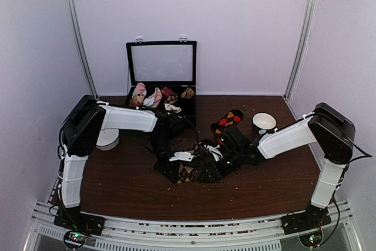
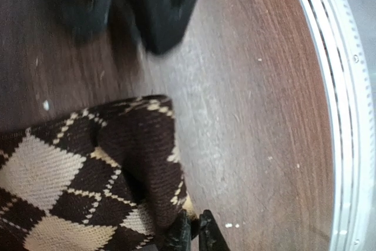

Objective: Roll the socks
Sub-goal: Roll the sock at the center of the board.

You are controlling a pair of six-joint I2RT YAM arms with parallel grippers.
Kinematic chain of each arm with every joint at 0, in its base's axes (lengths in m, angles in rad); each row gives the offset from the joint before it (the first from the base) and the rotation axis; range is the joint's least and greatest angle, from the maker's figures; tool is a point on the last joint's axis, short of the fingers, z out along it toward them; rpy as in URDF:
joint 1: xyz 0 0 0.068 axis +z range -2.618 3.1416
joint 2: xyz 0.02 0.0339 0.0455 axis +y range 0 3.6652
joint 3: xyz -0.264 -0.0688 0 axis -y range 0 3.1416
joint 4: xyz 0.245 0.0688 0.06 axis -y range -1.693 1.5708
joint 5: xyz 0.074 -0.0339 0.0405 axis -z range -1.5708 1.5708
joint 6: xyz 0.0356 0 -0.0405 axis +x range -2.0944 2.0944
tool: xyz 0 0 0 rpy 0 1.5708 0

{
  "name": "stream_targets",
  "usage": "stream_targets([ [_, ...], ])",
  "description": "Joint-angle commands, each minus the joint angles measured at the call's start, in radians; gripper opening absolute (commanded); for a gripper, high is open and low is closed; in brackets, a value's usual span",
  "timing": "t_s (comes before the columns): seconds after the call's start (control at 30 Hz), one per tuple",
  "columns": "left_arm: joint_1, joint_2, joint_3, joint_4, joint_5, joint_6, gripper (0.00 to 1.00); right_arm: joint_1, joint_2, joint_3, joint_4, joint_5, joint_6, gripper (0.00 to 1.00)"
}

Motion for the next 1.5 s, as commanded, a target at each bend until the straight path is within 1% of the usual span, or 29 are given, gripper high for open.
stream_targets([
  [0.0, 0.018, 0.043, -0.005, -0.067, -0.023, -0.073, 0.09, 0.003, -0.072, -0.052, -0.099, 0.136, -0.126, 0.44],
  [0.07, 0.017, 0.050, 0.007, -0.059, -0.024, -0.088, 0.09, 0.020, -0.109, -0.073, -0.096, 0.169, -0.175, 0.46],
  [0.1, 0.017, 0.057, 0.018, -0.060, -0.021, -0.095, 0.10, 0.037, -0.131, -0.085, -0.089, 0.190, -0.227, 0.46],
  [0.2, 0.017, 0.076, 0.056, -0.077, 0.009, -0.101, 0.11, 0.119, -0.217, -0.143, -0.041, 0.279, -0.359, 0.46],
  [0.33, 0.017, 0.112, 0.117, -0.109, 0.047, -0.105, 0.11, 0.265, -0.314, -0.217, 0.027, 0.479, -0.509, 0.46],
  [0.4, 0.018, 0.131, 0.147, -0.128, 0.055, -0.107, 0.11, 0.331, -0.322, -0.208, 0.028, 0.578, -0.568, 0.46],
  [0.47, 0.018, 0.147, 0.170, -0.143, 0.060, -0.108, 0.11, 0.380, -0.298, -0.162, -0.018, 0.652, -0.625, 0.46],
  [0.57, 0.018, 0.162, 0.183, -0.154, 0.059, -0.112, 0.11, 0.429, -0.252, -0.101, -0.043, 0.719, -0.708, 0.45],
  [0.73, 0.034, 0.174, 0.188, -0.170, 0.071, -0.114, 0.11, 0.423, -0.162, 0.005, -0.053, 0.737, -0.829, 0.46],
  [0.97, 0.055, 0.191, 0.210, -0.194, 0.077, -0.104, 0.12, 0.356, -0.052, 0.162, -0.116, 0.646, -0.950, 0.45],
  [1.2, 0.063, 0.201, 0.239, -0.221, 0.077, -0.088, 0.12, 0.304, 0.018, 0.192, -0.128, 0.573, -0.976, 0.43],
  [1.47, 0.072, 0.206, 0.238, -0.222, 0.072, -0.086, 0.13, 0.299, 0.067, 0.172, -0.092, 0.558, -0.945, 0.37],
])
